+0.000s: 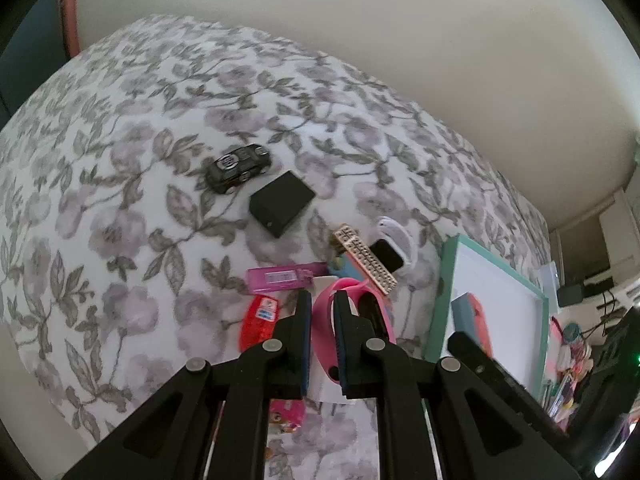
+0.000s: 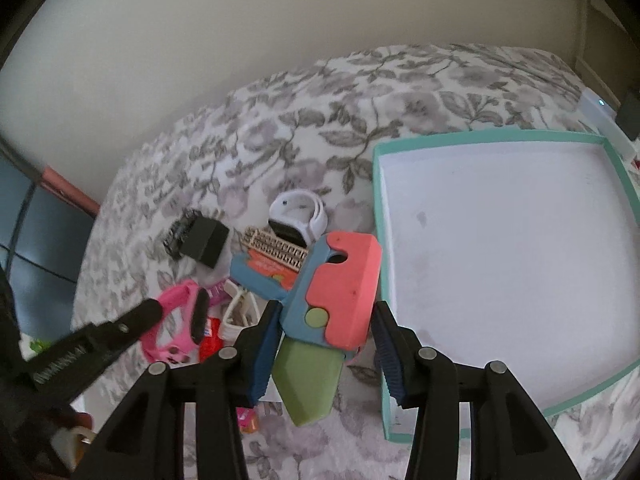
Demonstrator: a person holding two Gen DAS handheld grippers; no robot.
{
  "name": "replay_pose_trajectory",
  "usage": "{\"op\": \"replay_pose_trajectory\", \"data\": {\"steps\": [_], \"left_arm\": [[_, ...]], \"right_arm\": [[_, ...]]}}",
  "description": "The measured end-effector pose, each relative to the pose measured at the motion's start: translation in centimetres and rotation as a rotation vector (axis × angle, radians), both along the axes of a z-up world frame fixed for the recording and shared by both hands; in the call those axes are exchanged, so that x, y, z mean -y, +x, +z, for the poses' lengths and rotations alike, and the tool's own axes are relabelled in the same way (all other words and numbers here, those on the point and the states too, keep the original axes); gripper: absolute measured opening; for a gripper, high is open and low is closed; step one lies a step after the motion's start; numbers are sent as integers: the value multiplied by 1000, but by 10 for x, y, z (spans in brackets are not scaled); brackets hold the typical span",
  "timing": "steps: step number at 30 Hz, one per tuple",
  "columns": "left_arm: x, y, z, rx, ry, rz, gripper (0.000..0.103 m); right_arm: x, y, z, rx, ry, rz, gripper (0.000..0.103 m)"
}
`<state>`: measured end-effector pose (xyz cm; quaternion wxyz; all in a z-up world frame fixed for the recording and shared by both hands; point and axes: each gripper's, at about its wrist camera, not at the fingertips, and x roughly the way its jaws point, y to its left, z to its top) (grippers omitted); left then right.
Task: Organize rigid objects
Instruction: 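Carry the toy knife with right tool into the tray while left tool carries the watch band there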
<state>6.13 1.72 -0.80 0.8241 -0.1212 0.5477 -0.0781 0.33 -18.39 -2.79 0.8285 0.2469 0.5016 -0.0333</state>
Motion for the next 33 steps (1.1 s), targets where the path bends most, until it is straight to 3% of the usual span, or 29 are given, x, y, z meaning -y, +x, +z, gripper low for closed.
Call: {"op": "replay_pose_trajectory", "data": {"steps": [7,13,19,33], "left_arm": [[44,-1,1,-23,8,-98,11],[107,-3,2,-25,5,-229,11],[166,-3,-14,-16,25,-343,11],[201,-6,-67,-18,108,-429,11]], "right_arm": [[35,-5,11,20,-36,-79,48],[72,-13,-4,-53,-129,-160,48],[111,-27,-22,-102,-120,-246,48],[142,-44,-49,-169,-87,-308,48]]}}
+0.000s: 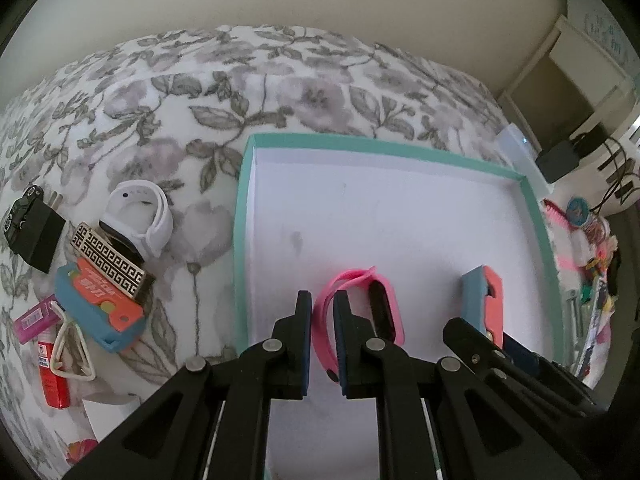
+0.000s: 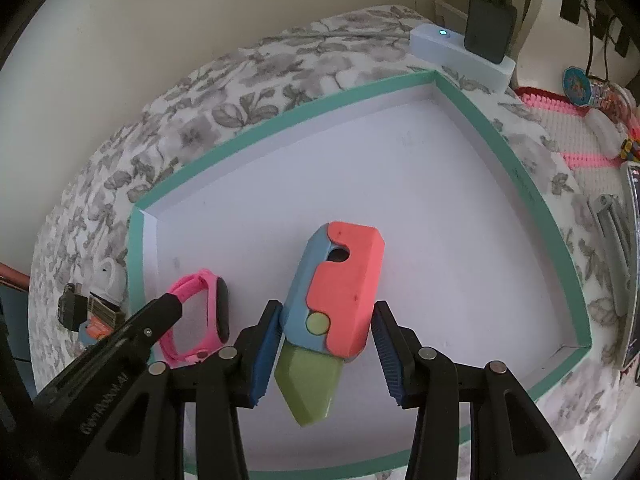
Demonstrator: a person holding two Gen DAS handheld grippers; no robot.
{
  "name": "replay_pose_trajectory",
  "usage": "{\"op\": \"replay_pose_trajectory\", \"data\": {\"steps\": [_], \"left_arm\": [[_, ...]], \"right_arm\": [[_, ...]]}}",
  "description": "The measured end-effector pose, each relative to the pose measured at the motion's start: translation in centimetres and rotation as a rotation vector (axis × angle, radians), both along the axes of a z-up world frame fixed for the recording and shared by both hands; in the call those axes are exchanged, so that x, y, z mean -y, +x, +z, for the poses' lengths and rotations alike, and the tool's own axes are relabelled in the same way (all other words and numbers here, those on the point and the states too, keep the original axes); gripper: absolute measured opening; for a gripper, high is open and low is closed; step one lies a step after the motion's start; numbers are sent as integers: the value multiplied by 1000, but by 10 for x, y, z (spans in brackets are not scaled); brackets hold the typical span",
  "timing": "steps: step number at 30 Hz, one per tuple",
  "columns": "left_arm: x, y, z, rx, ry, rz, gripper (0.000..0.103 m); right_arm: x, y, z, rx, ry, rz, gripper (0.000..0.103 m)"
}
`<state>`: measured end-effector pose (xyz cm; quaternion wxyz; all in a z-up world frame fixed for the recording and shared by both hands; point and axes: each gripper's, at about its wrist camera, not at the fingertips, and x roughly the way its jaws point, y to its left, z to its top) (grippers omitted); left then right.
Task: Organize rigid objects
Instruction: 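Carry the toy knife with right tool into the tray while left tool carries the watch band there, then open right tool releasing the toy knife while left tool releases the watch band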
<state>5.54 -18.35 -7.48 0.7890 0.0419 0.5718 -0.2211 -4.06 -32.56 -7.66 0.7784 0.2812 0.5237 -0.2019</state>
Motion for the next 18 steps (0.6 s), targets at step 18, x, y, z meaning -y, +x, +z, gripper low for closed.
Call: {"op": "replay_pose_trajectory", "data": {"steps": [18], "left_arm": [[-5,1,-1,-28,-5,-9,12]], "right_arm": [[0,5,-1,-21,-12,25,60]]}}
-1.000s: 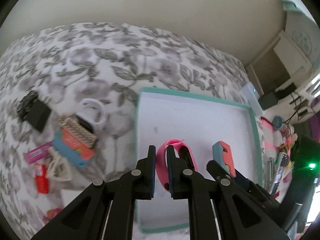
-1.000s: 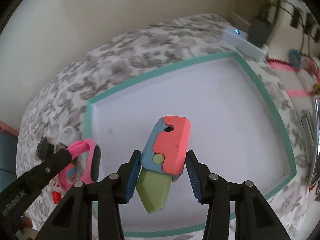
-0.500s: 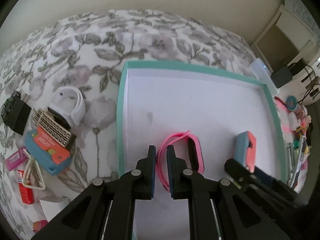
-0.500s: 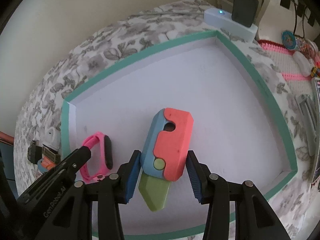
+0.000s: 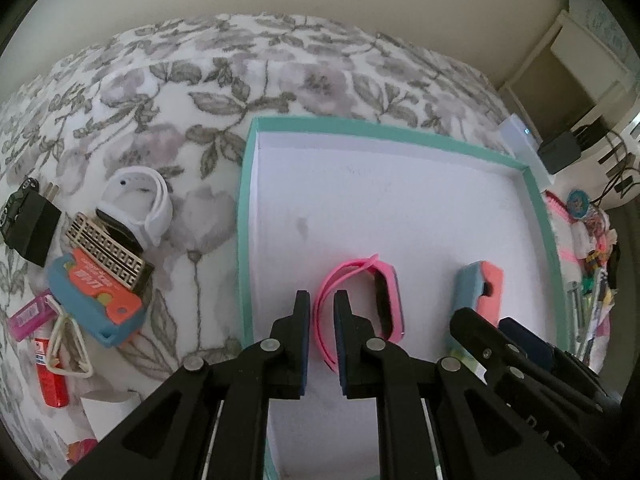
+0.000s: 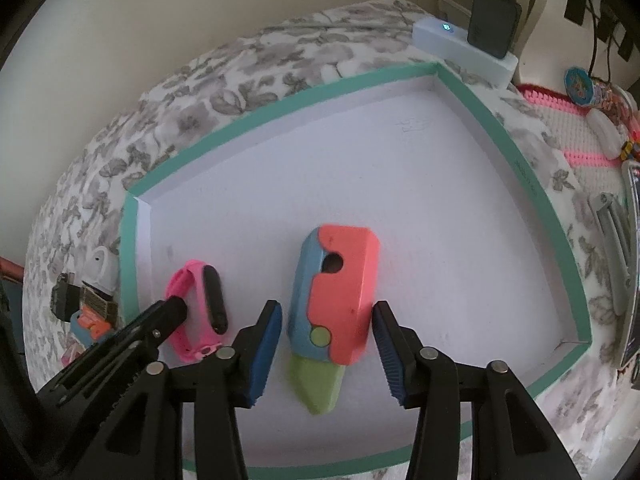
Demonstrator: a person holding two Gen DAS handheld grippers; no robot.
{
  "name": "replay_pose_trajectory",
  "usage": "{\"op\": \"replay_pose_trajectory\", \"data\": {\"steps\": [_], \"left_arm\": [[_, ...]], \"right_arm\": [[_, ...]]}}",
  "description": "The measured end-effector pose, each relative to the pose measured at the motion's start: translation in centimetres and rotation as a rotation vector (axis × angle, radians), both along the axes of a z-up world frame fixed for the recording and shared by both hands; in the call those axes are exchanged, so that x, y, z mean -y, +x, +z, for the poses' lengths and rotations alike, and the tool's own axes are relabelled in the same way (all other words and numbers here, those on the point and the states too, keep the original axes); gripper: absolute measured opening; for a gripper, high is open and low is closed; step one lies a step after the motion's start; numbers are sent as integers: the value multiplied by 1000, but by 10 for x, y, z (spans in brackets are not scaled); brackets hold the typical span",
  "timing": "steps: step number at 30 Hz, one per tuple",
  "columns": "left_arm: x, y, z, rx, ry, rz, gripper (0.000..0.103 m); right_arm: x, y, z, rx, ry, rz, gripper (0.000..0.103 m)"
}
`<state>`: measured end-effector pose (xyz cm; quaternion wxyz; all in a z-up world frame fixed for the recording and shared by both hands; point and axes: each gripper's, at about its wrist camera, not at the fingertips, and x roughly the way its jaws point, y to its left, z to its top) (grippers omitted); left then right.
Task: Organize rigid objects
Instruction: 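Open right tool releasing the toy knife while left tool releases the watch band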
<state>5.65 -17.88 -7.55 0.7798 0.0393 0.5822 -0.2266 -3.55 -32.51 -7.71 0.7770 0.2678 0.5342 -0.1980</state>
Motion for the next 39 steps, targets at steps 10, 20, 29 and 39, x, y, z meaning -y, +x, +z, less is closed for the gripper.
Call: {"op": "replay_pose_trajectory", "data": {"steps": [10,20,29,39], "left_arm": [[-20,0,46,84,-55,58,33],[-46,10,44,110,11,176,83],[-68,17,26,85,66,265,94],[-77,21,18,99,88,289,94]], "right_arm": [[-9,-2,46,86,-97,30,61],[-20,-1,44,69,-134,59,73],[-29,4,22,12,-154,101,97],[-32,4,16,16,-166,105,103]]}}
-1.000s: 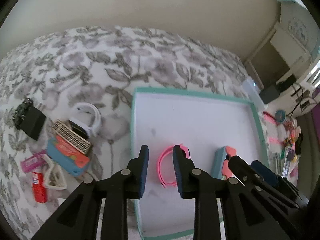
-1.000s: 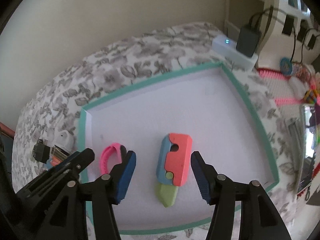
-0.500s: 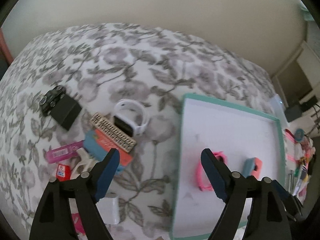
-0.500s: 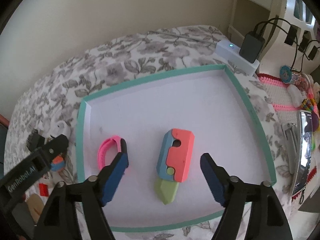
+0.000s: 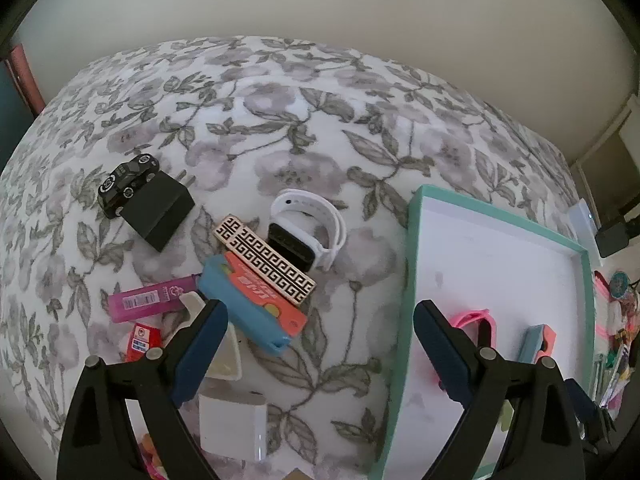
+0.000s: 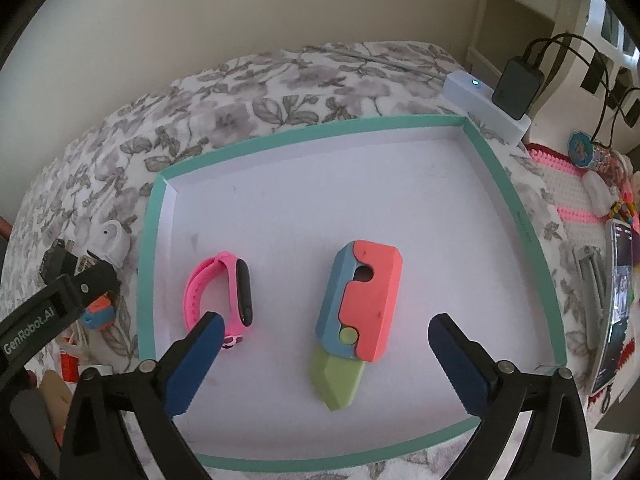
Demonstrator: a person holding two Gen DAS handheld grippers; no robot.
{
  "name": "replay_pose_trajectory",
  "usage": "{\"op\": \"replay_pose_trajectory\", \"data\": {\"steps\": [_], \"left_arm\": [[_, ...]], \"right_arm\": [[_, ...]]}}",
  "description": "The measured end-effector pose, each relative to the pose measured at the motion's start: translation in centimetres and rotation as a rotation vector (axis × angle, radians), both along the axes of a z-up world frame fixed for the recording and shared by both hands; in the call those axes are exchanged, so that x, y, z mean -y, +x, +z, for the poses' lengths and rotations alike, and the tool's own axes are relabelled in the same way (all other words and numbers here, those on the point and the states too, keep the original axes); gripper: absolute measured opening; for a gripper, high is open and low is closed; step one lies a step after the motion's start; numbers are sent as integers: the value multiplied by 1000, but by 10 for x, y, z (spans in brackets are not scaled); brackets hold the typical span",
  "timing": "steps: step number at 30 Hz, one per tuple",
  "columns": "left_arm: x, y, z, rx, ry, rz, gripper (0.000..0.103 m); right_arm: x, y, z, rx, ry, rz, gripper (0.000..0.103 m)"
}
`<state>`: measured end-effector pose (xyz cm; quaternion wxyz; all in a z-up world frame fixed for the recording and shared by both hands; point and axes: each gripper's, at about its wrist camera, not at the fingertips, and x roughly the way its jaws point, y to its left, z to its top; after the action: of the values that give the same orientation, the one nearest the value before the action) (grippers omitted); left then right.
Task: Organize rigid objects
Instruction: 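Open right tool releasing the toy knife while left tool releases the watch band, then withdraw both tools from the tray back toward the toy pile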
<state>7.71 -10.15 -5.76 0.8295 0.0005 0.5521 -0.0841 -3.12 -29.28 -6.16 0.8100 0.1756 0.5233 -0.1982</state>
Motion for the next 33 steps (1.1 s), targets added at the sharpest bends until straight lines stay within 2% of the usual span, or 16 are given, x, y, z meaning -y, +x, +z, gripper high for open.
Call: {"op": "replay_pose_trajectory", "data": {"steps": [5,11,20,24,27,33], "left_arm": [[-7,1,10,38,-31,6,94],[-18,0,35,163,-92,-4,95],[-45,-11,64,216,-119,20,95],[-63,-19,83,231,-58,33,95],[-85,-24,89,209,-12,68,95],[-132,-31,74,132,39,155,95]], "right_arm": [[-2,0,-3,-11,-4,6,103],[-7,0,9,42,4,12,103],[-28,4,27,105,19,76,103],[-46,4,40,172,60,125,103],[-62,5,54,220,42,170,103],[-93,9,62,245,103,241,103]]}}
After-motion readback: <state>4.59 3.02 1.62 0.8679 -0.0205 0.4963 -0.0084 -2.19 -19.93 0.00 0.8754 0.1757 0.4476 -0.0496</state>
